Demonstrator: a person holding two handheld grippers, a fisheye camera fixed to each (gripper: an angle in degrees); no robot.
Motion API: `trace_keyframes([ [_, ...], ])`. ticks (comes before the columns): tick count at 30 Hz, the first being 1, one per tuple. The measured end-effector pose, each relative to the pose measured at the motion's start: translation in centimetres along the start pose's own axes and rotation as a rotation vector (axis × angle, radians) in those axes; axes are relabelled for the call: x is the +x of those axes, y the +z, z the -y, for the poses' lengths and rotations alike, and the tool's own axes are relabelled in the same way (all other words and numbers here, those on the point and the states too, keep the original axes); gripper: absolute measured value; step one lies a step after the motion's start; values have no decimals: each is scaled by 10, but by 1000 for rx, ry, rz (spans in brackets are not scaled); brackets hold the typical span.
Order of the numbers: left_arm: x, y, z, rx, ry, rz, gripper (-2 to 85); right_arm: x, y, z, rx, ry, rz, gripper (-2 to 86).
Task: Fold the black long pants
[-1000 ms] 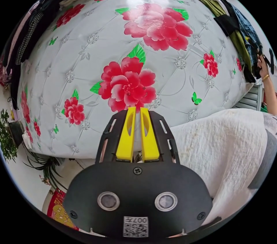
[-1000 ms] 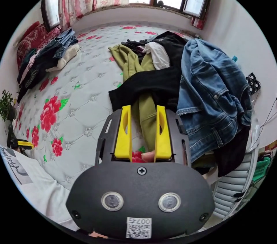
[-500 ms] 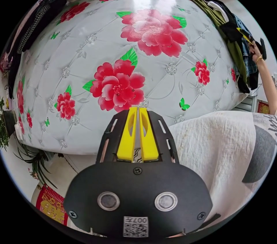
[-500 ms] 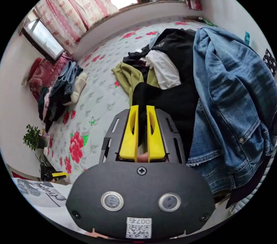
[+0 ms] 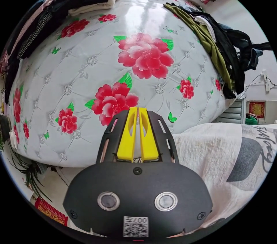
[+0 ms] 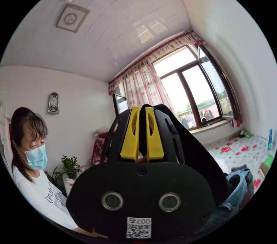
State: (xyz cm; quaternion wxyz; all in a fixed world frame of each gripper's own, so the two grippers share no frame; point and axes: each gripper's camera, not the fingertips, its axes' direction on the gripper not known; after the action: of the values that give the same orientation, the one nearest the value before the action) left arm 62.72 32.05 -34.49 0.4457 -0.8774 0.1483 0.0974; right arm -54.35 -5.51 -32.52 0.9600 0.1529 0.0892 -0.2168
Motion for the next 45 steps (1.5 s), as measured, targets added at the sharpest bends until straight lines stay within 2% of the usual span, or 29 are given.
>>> trace_keyframes([
  [2, -5, -9, -13, 38, -10, -31, -5, -69, 14, 28, -21, -174, 116, 13],
  [3, -9, -16, -22, 67, -14, -58, -1, -82, 19, 29, -32, -193, 164, 13],
  [6, -14, -34, -45, 145, 4, -101, 23, -135, 61, 11, -83, -199, 500, 14],
  [9, -18, -59, -66, 242, 33, -143, 53, -214, 138, -45, -267, -211, 748, 18],
  [11, -22, -75, -78, 306, 33, -167, 62, -268, 213, -122, -439, -61, 1022, 25],
  [13, -29, -88, -92, 368, 12, -189, 66, -311, 262, -195, -541, 55, 1203, 33],
  [15, -46, -101, -115, 434, -59, -213, 71, -356, 305, -278, -673, 175, 1274, 45],
  [17, -67, -105, -136, 444, -147, -218, 76, -412, 337, -384, -866, 166, 1177, 64],
  [21, -124, -114, -203, 456, -381, -183, 77, -432, 334, -489, -1086, 32, 993, 85],
  [24, -159, -119, -246, 442, -517, -178, 76, -376, 303, -530, -1157, -21, 772, 92],
  [26, -170, -124, -261, 433, -557, -172, 75, -295, 272, -562, -1274, -13, 442, 97],
  [27, -174, -127, -263, 420, -564, -167, 76, -271, 263, -568, -1303, 18, 355, 99],
  [29, -175, -129, -256, 389, -540, -170, 76, -179, 213, -579, -1360, 196, 51, 104],
  [32, -168, -129, -220, 322, -449, -185, 81, -109, 152, -570, -1288, 400, -198, 111],
  [34, -163, -129, -186, 282, -389, -178, 90, -92, 134, -569, -1239, 481, -253, 111],
  [37, -172, -131, -159, 277, -413, -205, 95, -99, 137, -581, -1214, 508, -250, 100],
  [39, -188, -139, -143, 281, -472, -233, 94, -117, 152, -603, -1296, 479, -196, 81],
  [41, -198, -147, -136, 284, -506, -228, 93, -155, 163, -649, -1533, 392, -114, 48],
  [42, -202, -153, -135, 291, -519, -236, 91, -167, 159, -645, -1462, 316, -158, 44],
  [43, -203, -157, -136, 299, -520, -241, 90, -183, 153, -644, -1478, 211, -187, 35],
  [45, -203, -168, -145, 315, -513, -230, 82, -188, 147, -646, -1529, 243, -138, 32],
])
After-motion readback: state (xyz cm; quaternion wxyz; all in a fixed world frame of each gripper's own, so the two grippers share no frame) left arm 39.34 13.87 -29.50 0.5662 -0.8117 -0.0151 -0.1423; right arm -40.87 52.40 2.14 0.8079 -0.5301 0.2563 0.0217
